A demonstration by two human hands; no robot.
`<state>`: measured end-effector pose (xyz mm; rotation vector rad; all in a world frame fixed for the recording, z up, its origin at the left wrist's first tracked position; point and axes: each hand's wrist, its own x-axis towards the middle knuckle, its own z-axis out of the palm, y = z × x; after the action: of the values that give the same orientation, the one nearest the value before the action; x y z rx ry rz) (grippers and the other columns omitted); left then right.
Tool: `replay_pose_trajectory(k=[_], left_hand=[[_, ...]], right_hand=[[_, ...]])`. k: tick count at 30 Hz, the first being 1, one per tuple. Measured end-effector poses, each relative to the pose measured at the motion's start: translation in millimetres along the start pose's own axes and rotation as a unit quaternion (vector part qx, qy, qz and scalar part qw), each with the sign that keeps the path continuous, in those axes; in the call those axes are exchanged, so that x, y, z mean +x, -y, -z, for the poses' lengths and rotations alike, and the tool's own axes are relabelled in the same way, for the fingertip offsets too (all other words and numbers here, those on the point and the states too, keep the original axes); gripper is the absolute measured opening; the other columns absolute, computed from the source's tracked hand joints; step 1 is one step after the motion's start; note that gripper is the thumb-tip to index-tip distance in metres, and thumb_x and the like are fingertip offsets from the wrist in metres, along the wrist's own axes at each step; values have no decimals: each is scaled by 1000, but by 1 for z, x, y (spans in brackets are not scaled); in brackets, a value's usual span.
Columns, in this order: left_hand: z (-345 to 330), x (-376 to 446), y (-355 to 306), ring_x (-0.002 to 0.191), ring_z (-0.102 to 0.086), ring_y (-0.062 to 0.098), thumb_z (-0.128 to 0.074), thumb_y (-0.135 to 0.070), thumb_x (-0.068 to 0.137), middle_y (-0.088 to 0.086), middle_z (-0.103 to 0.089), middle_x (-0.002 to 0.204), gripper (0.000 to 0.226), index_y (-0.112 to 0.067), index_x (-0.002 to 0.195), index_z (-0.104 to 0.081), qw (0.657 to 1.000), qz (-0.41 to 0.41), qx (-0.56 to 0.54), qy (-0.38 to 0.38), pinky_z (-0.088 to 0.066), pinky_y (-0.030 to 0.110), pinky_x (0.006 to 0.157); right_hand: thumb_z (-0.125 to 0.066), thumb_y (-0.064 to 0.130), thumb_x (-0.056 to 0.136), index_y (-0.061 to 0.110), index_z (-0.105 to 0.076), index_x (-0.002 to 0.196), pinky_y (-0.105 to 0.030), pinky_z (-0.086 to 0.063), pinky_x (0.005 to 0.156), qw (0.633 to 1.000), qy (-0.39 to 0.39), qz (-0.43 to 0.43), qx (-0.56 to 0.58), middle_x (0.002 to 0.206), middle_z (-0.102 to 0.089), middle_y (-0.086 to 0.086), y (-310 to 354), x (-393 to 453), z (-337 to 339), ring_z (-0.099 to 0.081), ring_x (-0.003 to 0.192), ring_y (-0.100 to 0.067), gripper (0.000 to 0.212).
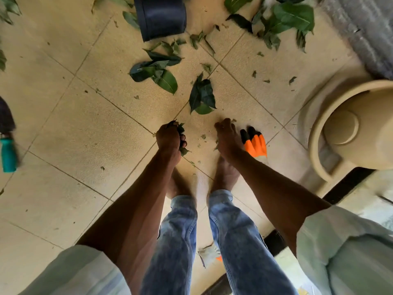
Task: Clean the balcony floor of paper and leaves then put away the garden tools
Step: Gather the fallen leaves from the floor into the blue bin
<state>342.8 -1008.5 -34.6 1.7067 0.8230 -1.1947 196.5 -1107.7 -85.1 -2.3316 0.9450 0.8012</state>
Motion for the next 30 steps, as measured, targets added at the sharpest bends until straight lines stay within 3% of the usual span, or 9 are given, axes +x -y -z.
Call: replay_pose_trajectory(k=[3, 6, 10, 12, 15, 18, 25, 28, 30], left_hand=[[2, -4, 8, 46, -35, 12, -40, -7, 95, 1, -44, 56, 26, -18, 75, -53, 1000, 10, 5, 1, -29, 21, 38], [5, -7, 13, 47, -36, 12, -41, -6, 95, 1, -45, 58, 25, -17, 77, -54, 1000, 8, -2, 0, -29, 20, 37], [9, -7, 10, 47, -38, 11, -43, -6, 96, 1, -46, 59, 20, -14, 83, -55, 1000, 3, -12, -12, -31, 21, 36], [11, -5, 6, 46, -38, 11, -44, -8, 97, 2, -46, 59, 17, -14, 87, -56, 1000, 2, -9, -15, -31, 21, 36], [11, -2, -3, 47, -38, 11, -45, -9, 97, 2, -46, 60, 15, -13, 88, -56, 1000, -8, -14, -12, -32, 21, 37], [12, 1, -9, 48, -40, 11, -46, -9, 97, 1, -48, 60, 18, -14, 83, -55, 999, -17, -33, -7, -32, 23, 40], [22, 4, -11, 49, -41, 11, -48, -11, 98, 1, -48, 62, 14, -14, 87, -56, 999, -16, -48, 2, -32, 22, 41], [24, 4, -10, 49, -40, 11, -48, -12, 98, 2, -48, 61, 14, -14, 86, -56, 999, -15, -42, 1, -32, 22, 40], [22, 3, -9, 48, -40, 11, -48, -12, 98, 2, -48, 61, 15, -14, 86, -55, 999, -13, -48, 0, -32, 22, 39]], right_hand=[[-46, -3, 90, 8, -55, 129, -33, -44, 94, 1000, 20, 2, 10, 135, -44, -13, -4, -10, -7, -47, 122, -29, 41], [-47, -1, 93, 6, -58, 125, -35, -47, 90, 992, -56, -52, 96, 124, -58, -15, 2, -7, 2, -59, 111, -32, 35], [-55, -8, 86, 1, -67, 85, -32, -50, 68, 975, -155, -3, 157, 96, -62, -18, 24, 14, 28, -63, 88, -34, 15], [-64, -5, 81, 5, -67, 78, -37, -53, 77, 973, -186, 27, 132, 108, -57, -16, 39, 28, 42, -56, 99, -31, 12], [-73, 9, 76, 16, -69, 84, -43, -45, 97, 982, -171, 47, 63, 142, -40, -9, 58, 53, 55, -38, 126, -30, 11], [-74, 12, 77, 13, -68, 104, -45, -42, 102, 995, -89, 45, 9, 155, -21, -8, 62, 70, 56, -25, 136, -31, 27], [-48, -4, 89, 11, -55, 133, -36, -47, 100, 994, -99, 38, 40, 147, -41, -9, 30, 49, 28, -42, 128, -27, 47], [-49, -1, 91, 8, -42, 140, -37, -49, 96, 994, -86, 31, 59, 135, -52, -14, 26, 45, 35, -53, 120, -29, 51], [-55, -2, 89, 3, -47, 131, -35, -52, 89, 982, -118, -23, 144, 121, -63, -17, 28, 44, 44, -62, 110, -31, 43]])
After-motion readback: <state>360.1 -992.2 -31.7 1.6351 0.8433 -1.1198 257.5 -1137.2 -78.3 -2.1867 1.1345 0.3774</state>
